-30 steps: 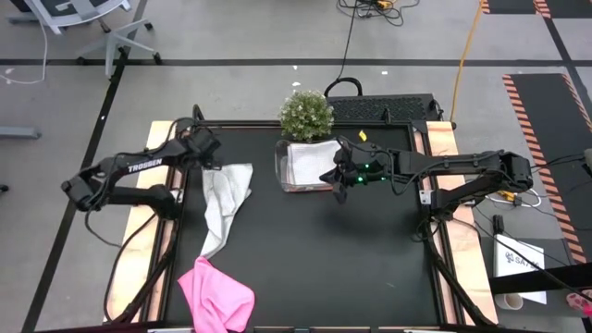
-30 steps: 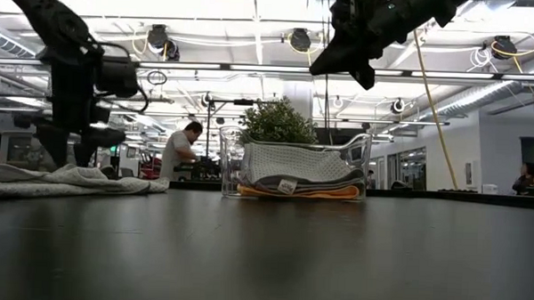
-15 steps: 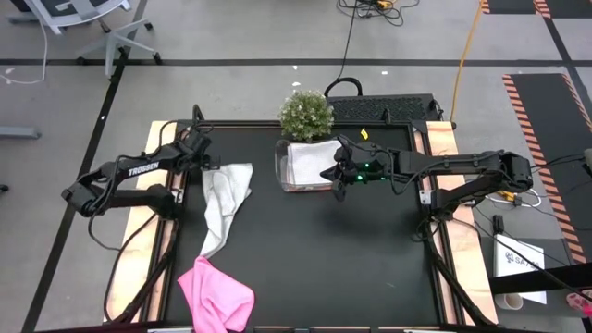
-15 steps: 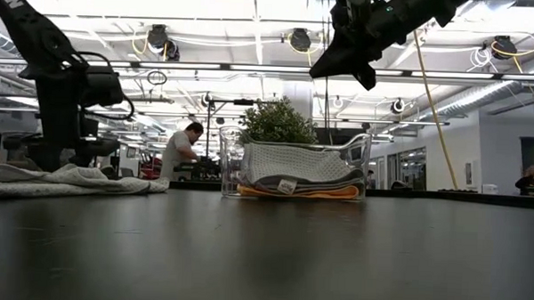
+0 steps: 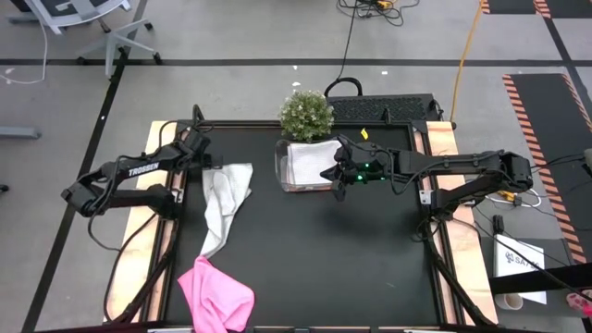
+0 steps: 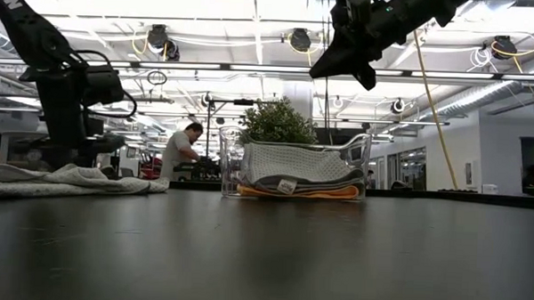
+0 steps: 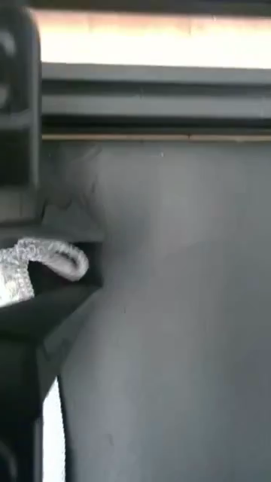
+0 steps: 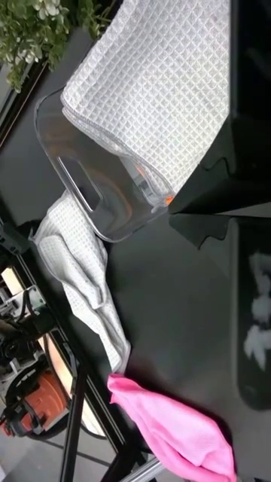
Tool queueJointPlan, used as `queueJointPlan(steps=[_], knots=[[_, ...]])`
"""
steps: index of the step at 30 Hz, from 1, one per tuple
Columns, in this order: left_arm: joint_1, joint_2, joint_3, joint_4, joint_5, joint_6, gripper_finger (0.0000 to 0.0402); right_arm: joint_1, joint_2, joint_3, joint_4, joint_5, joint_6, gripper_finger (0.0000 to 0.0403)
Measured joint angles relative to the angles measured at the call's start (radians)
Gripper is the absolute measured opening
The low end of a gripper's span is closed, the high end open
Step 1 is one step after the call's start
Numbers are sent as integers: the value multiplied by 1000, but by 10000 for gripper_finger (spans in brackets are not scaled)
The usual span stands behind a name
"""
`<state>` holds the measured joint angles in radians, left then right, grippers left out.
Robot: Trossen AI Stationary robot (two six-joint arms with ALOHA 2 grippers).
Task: Fold microfiber towels
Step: Fold the gray microfiber towel on the table
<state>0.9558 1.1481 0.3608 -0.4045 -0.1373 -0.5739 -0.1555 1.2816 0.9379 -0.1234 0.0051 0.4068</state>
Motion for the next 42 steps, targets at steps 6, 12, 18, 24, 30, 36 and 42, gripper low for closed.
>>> queueJointPlan(steps=[6, 12, 18, 24, 30, 36, 42], knots=[[-1, 0, -6, 8, 38, 91, 9, 0, 0, 0, 0, -4, 0, 2], [-1, 2, 23, -44, 48, 130, 3, 0, 0, 0, 0, -5, 0, 2], [-3, 5, 86, -146, 70, 133, 2, 0, 0, 0, -1, -6, 0, 2], [-2, 5, 99, -185, 54, 160, 39, 0, 0, 0, -1, -10, 0, 2], [-2, 4, 99, -186, 42, 177, 99, 0, 0, 0, -1, -10, -1, 2], [-2, 3, 101, -189, 34, 189, 145, 0, 0, 0, -1, -10, -2, 2], [-1, 3, 101, -232, -29, 186, 158, 0, 0, 0, -1, -10, -3, 2]])
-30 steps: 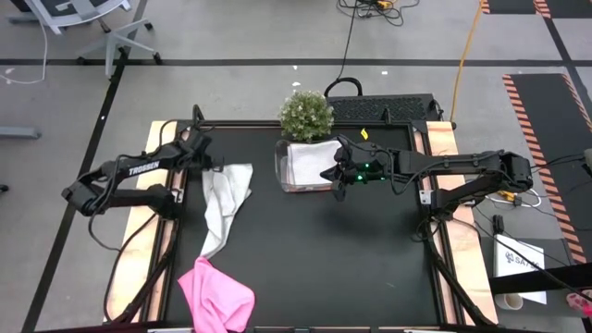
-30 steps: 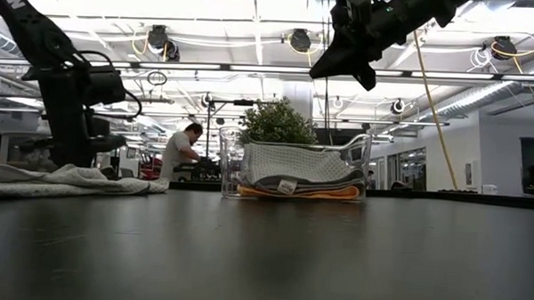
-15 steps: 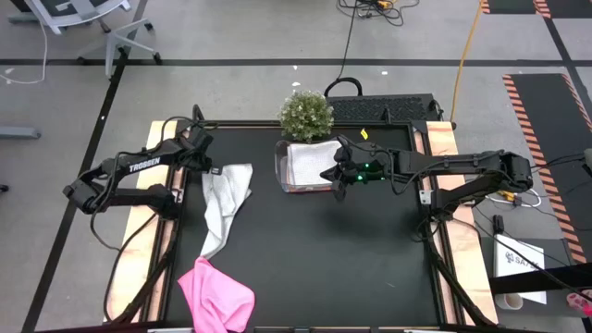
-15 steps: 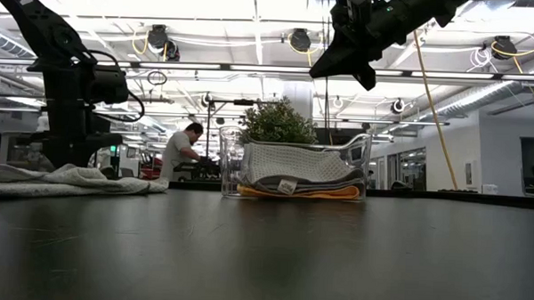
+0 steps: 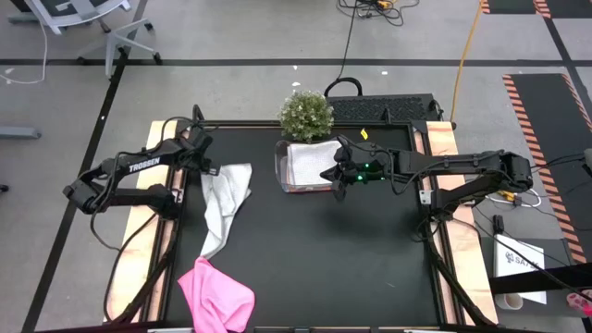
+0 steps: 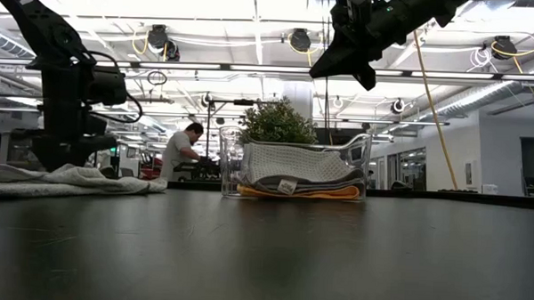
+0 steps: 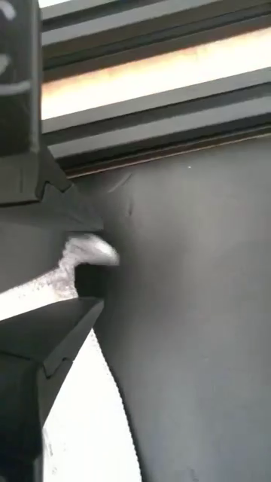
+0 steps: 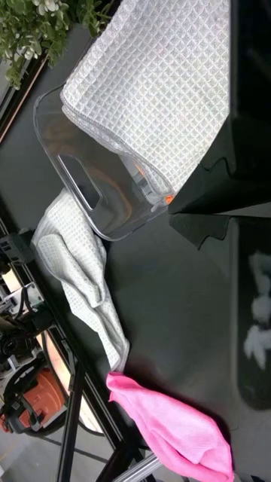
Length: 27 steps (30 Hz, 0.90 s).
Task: Fold microfiber towels
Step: Fold the gray microfiber towel on the table
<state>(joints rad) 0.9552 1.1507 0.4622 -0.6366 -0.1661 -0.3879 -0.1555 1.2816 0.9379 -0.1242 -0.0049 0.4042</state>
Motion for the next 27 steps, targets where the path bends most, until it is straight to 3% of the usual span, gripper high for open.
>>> queueJointPlan(steps=[17, 20, 25, 27], knots=[[-1, -4, -26, 18, 13, -89, 154, 0, 0, 0, 0, 1, -1, 2], [-1, -5, -44, 33, 27, -89, 125, 0, 0, 0, 0, 2, -5, 2], [-1, -4, -46, 73, 68, -52, 18, 0, 0, 0, 0, 2, -5, 2], [-2, -3, -34, 78, 86, -60, 10, 0, 0, 0, 0, 1, -5, 2]])
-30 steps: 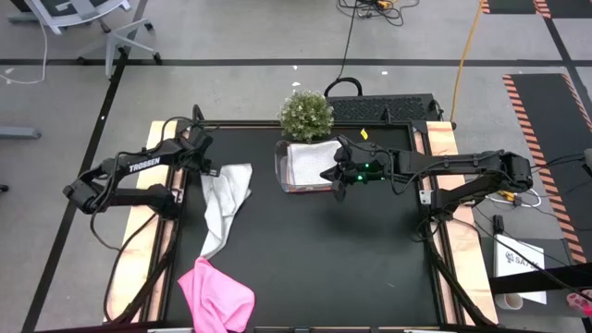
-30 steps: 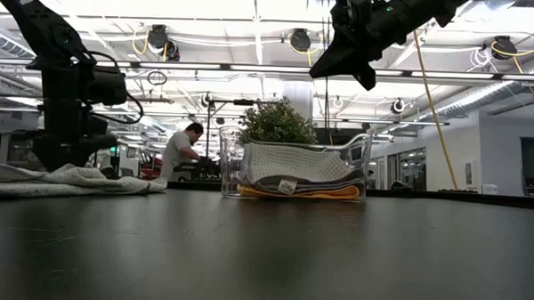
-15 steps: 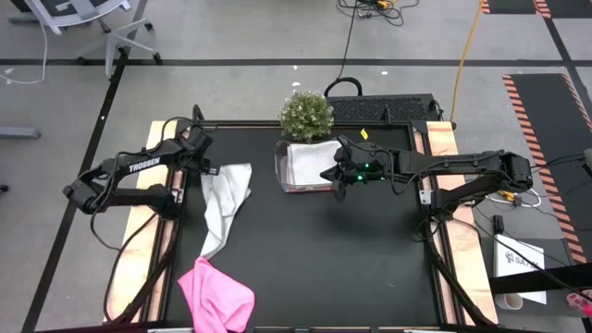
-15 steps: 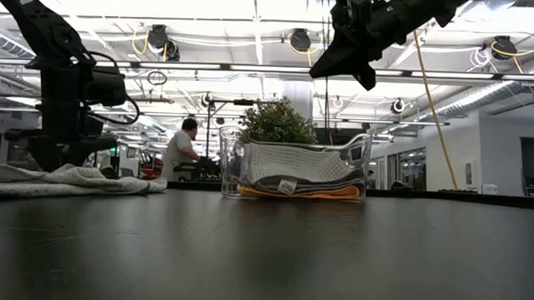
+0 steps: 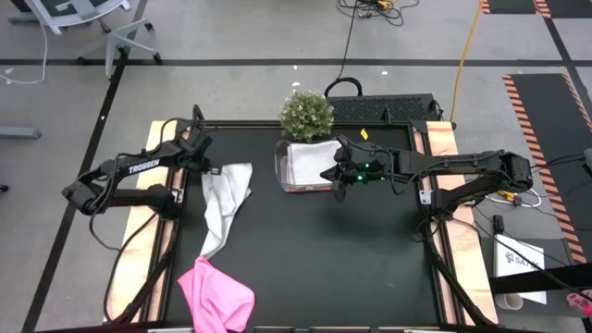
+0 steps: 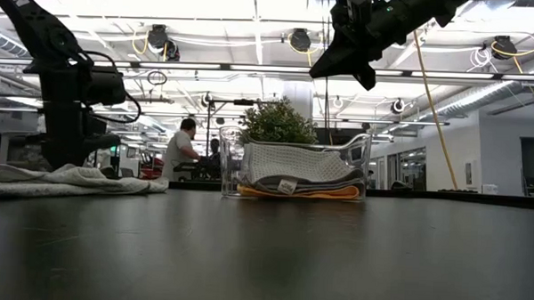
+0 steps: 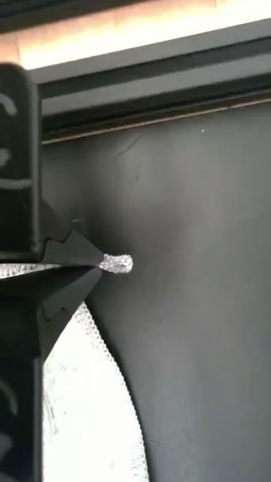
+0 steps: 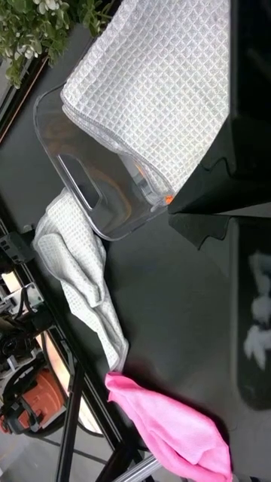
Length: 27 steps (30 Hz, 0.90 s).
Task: Fold microfiber towels
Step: Fold the gray microfiber towel on the table
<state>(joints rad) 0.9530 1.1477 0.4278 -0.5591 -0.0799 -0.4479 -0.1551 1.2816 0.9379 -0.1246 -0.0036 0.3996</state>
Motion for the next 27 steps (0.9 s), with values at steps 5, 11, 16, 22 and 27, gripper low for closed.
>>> queueJointPlan(steps=[5, 11, 16, 22, 27], knots=[[-49, -30, 85, -18, 56, -11, 3, 0, 0, 0, 0, 0, 0, 2], [-166, -101, 225, -98, 15, -39, 2, 0, 0, 0, 0, -1, 6, 2], [-292, -173, 338, -102, -21, -70, 1, 0, 0, 0, 0, -1, 7, 2], [-462, -249, 462, -99, -134, -88, 1, 13, 0, 0, 0, -1, 7, 2], [-597, -268, 540, -81, -205, -98, 1, 30, 0, 0, 0, -1, 7, 2]])
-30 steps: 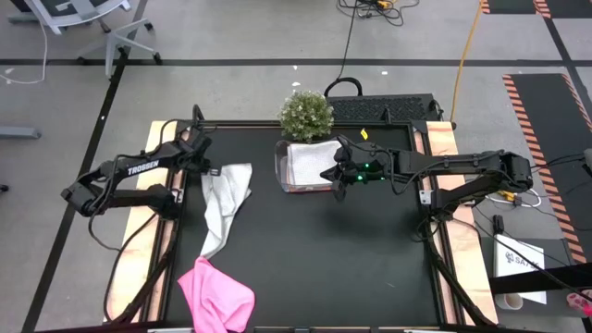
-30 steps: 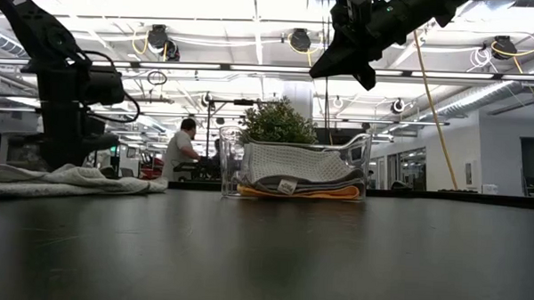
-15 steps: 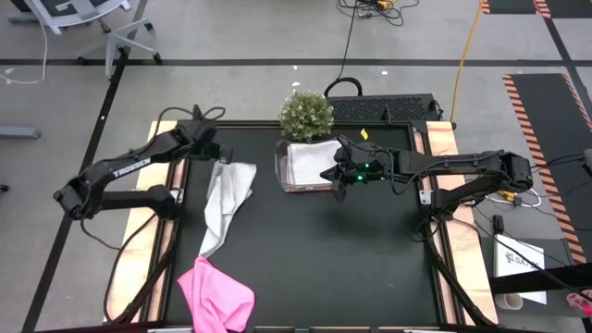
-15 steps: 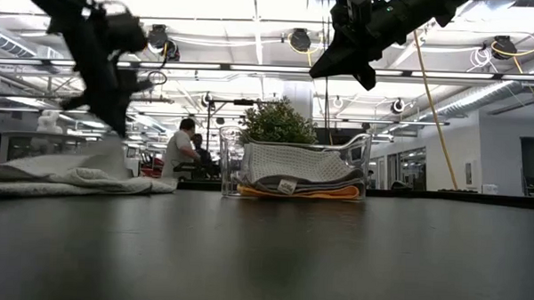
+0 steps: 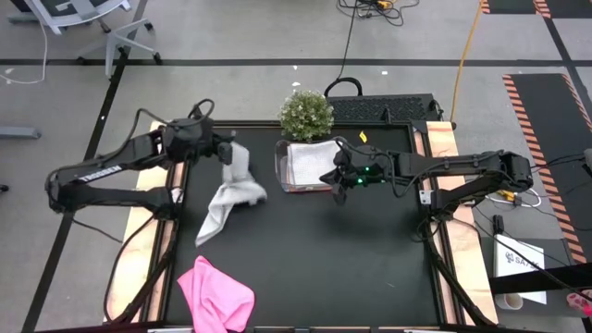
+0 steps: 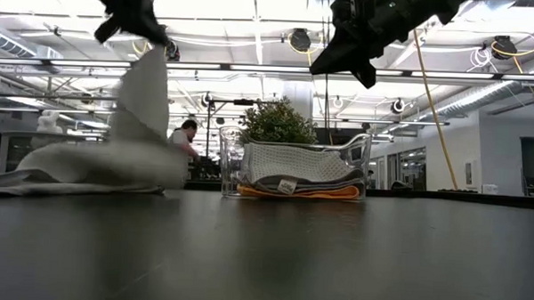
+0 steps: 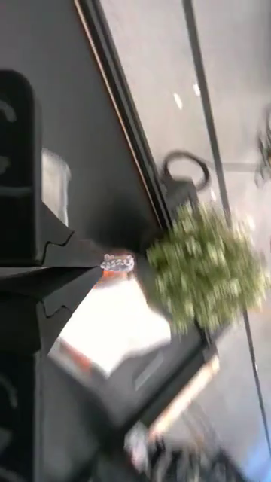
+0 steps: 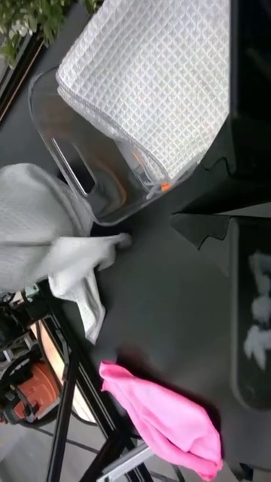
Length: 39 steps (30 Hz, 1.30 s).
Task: Fold microfiber towels
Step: Fold the gray microfiber towel on the table
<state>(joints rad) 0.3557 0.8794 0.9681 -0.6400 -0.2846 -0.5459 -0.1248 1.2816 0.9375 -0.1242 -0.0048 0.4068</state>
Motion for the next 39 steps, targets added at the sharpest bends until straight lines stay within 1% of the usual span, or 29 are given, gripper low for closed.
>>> queueJointPlan(steps=[3, 8, 11, 15, 17, 19, 23, 26, 29, 32, 33, 36, 39], knots=[[-80, 5, 35, 31, -12, 2, 0, 13, 0, 0, 0, 0, 0, 2], [-210, 14, 41, 168, -19, 14, 0, 29, 0, 0, 0, 0, -2, 2], [-288, 30, 42, 222, -94, 18, 0, 39, 0, 0, 0, 0, -2, 2], [-349, 58, 41, 224, -180, 15, 0, 57, 4, 0, 10, 0, -1, 2], [-362, 70, 41, 223, -195, -2, 0, 66, 16, 0, 39, -3, 21, 2], [-369, 88, 41, 230, -198, -8, 0, 75, 33, 0, 72, -43, 33, 2], [-370, 109, 40, 236, -213, -25, 0, 121, 116, 0, 184, -78, 26, 6], [-370, 113, 40, 231, -215, -31, 0, 161, 210, 0, 318, -94, 14, 22], [-370, 113, 41, 235, -215, -30, 0, 178, 312, 0, 473, -181, 44, 41], [-370, 109, 40, 232, -215, -29, 0, 180, 407, 1, 626, -207, 84, 62], [-370, 107, 40, 234, -215, -29, 0, 179, 433, 9, 651, -207, 87, 70], [-370, 109, 40, 231, -215, -19, 0, 177, 502, 61, 651, -209, 86, 96], [-369, 108, 41, 232, -215, -14, 0, 178, 558, 136, 636, -207, 41, 122]])
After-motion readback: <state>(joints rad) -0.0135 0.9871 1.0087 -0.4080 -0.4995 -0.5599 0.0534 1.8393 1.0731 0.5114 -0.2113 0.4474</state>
